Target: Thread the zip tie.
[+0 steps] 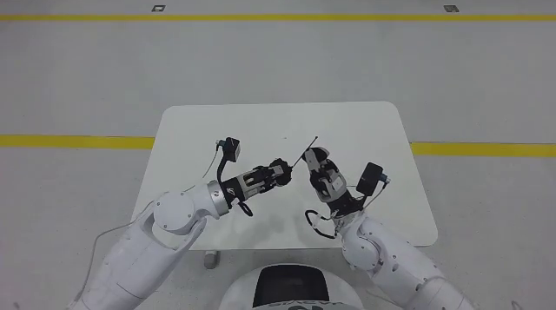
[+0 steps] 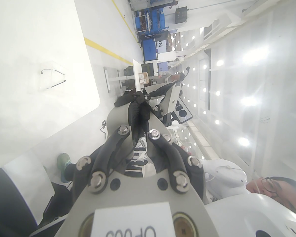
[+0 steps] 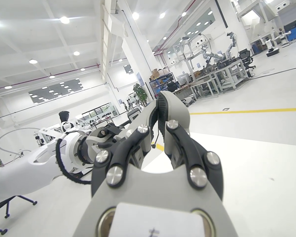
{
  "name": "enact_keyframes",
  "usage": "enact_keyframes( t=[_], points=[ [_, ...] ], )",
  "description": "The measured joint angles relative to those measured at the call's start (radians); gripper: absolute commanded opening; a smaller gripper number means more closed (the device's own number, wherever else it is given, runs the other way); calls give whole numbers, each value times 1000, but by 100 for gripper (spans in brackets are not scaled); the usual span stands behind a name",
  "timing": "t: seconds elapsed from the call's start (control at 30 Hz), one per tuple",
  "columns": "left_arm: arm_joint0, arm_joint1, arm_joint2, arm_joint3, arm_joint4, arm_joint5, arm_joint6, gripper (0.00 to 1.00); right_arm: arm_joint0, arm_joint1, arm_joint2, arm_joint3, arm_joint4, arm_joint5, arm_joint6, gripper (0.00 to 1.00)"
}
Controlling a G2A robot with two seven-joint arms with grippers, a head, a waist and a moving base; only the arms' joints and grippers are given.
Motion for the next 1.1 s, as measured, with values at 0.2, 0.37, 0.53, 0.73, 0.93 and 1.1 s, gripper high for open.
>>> enact_keyframes(
  t=[0.2,0.37,0.53,0.73,0.93,1.1],
  points=[
    [0,0,0,0,0,0,0,0,3,-8,-2,7,-4,0,2,0],
    [0,0,0,0,0,0,0,0,7,-14,-5,14,-9,0,5,0],
    [0,0,0,0,0,0,0,0,9,-18,-4,19,-18,0,6,0],
    [0,0,0,0,0,0,0,0,6,-20,-5,15,-20,0,8,0],
    [0,0,0,0,0,0,0,0,-1,-18,-11,4,-17,0,16,0],
    [0,0,0,0,0,0,0,0,-1,-14,-20,-1,-9,0,25,0]
  ],
)
